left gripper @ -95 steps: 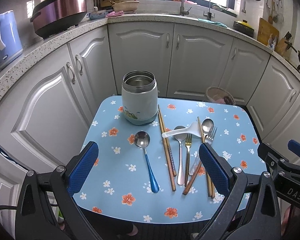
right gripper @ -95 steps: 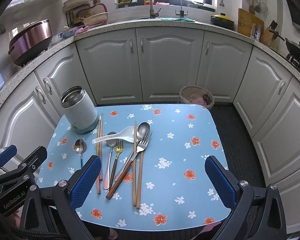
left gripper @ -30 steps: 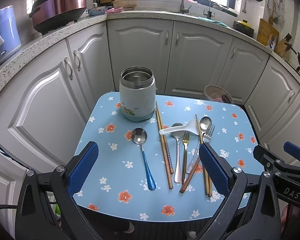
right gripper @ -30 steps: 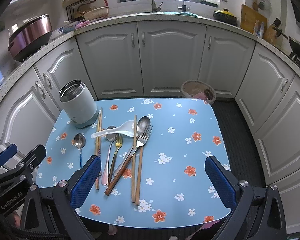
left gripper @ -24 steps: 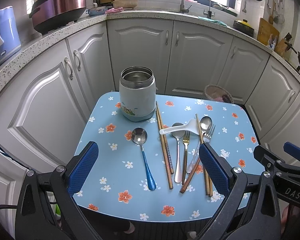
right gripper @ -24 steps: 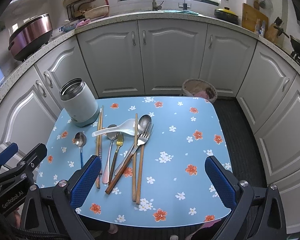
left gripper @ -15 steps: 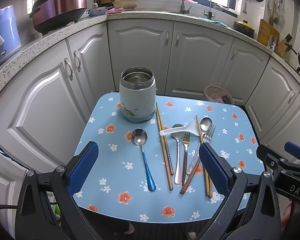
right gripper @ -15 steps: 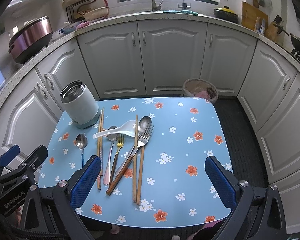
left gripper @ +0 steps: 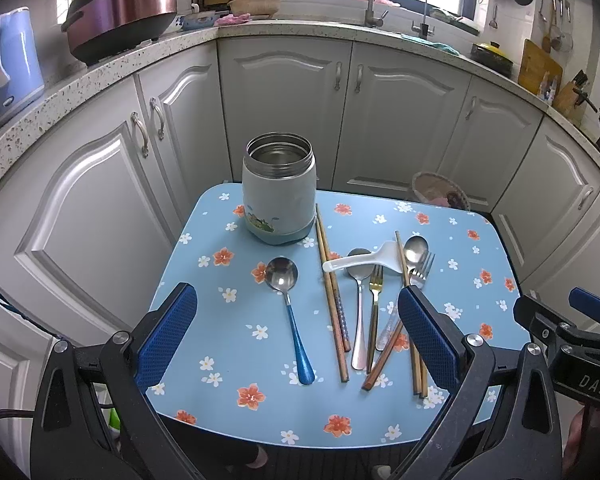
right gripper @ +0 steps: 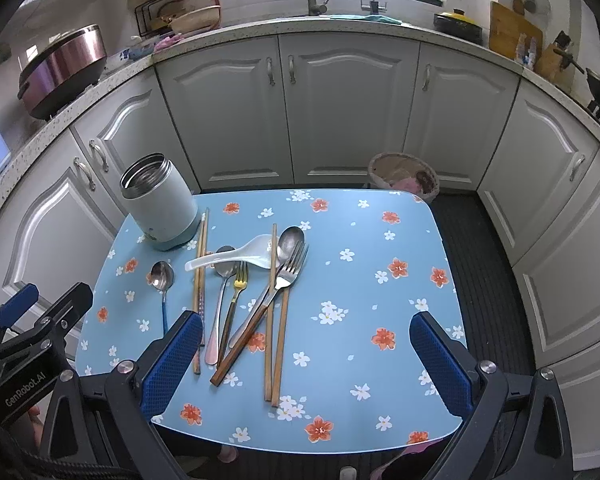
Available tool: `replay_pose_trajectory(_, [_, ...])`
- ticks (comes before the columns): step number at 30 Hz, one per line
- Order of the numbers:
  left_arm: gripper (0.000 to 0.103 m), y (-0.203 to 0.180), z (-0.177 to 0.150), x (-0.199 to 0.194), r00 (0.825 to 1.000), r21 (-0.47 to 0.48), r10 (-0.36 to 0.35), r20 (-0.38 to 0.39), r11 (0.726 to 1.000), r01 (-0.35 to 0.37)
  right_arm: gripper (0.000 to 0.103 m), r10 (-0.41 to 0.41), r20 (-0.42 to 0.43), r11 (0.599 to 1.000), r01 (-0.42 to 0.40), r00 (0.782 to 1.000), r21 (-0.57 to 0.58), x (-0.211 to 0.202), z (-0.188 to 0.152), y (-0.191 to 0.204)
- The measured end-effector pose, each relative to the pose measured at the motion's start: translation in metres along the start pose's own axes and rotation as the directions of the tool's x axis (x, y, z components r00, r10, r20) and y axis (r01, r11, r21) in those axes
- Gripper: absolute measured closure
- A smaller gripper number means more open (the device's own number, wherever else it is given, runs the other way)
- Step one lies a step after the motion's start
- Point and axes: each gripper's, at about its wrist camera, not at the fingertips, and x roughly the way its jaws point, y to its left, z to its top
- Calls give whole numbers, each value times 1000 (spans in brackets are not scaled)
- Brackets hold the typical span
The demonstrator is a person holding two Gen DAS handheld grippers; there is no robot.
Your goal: Organize utensils
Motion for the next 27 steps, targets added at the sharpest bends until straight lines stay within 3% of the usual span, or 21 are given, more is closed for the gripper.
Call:
replay_pose_trajectory(3, [2,1,1,2,1000,5,3,-2,1000,-3,0,24,-15,1000,-24,1000,-6,3,2,-2])
replay_pose_trajectory(10, [2,18,7,18,999,2,-13,-42,1000,13,0,-20,-2,998,20,1000,-57,14,6,-6])
replay_pose_trajectory(14, [2,26,11,35,997,10,-23,-73,1000,24,6,38,-48,998,-40,998,-45,35,8,-14])
replay_pose_trajectory(20, [2,28,14,59,994,43,-32,-109,998,36,28,96,-122,995,-98,988,-14,73,11,-25])
replay_pose_trajectory(22, [2,32,14,68,992,31,-31,-122,999,35,42,106,-141,993,-111,984,-26,83,12,-24])
replay_pose_trajectory(27, [9,41,14,88,983,-18,-52,-175,999,50,57,177,-197,982,-186,964,-27,113,18,-16])
